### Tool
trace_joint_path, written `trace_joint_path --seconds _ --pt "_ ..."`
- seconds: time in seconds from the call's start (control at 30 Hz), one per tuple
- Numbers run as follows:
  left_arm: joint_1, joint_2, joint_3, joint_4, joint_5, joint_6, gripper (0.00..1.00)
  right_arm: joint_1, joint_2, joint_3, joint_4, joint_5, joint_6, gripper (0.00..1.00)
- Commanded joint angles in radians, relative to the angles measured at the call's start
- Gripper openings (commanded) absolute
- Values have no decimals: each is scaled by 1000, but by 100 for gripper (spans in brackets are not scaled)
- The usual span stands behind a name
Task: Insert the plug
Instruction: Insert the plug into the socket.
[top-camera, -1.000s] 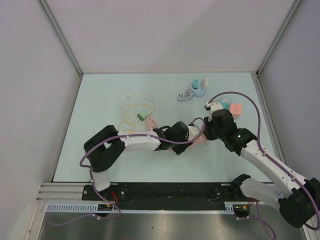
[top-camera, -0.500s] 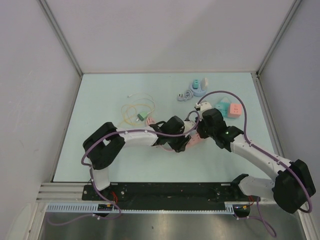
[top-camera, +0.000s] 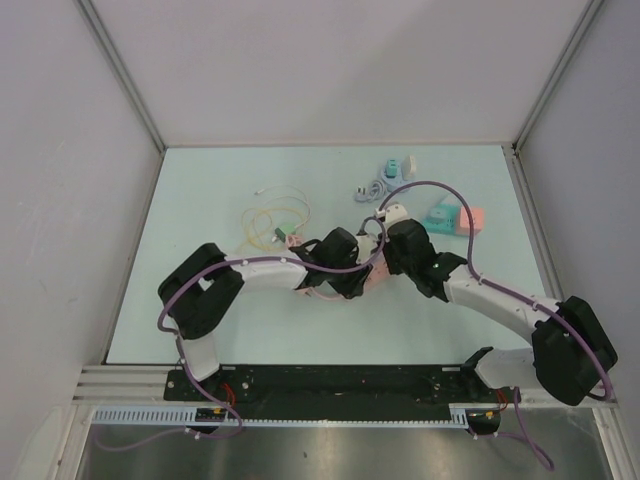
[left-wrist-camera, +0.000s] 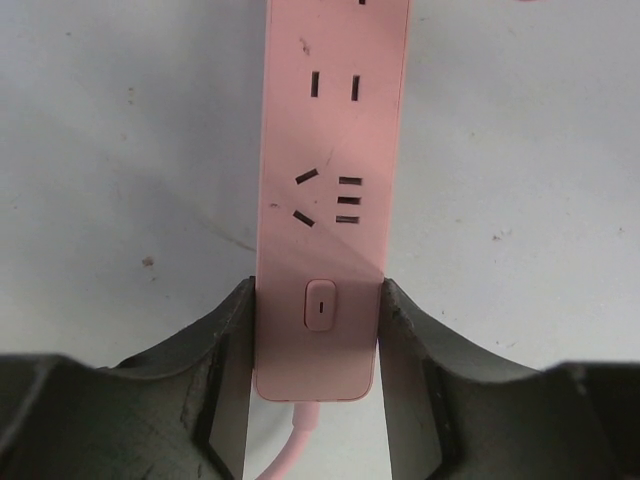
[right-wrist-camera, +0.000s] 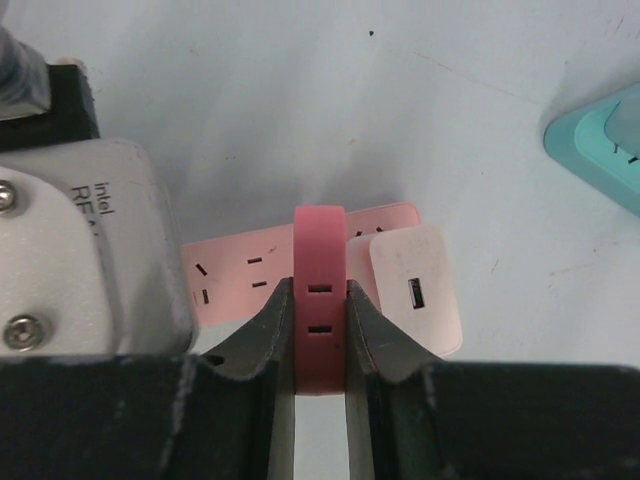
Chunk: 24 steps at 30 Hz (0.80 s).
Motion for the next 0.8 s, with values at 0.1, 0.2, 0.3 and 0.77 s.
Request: trace_joint_path --seconds 0.1,0.2,0.3,0.77 --pt "23 -23 -82 -73 -122 66 39 12 67 -3 62 -14 -49 0" --pt "25 -43 -102 -55 -128 66 42 -11 78 -5 62 -39 -37 0" --pt "23 -63 -119 -41 -128 65 47 -27 78 -12 71 -72 -34 0" --pt "22 -84 -155 -21 -125 80 51 -29 64 -31 131 -122 -96 0"
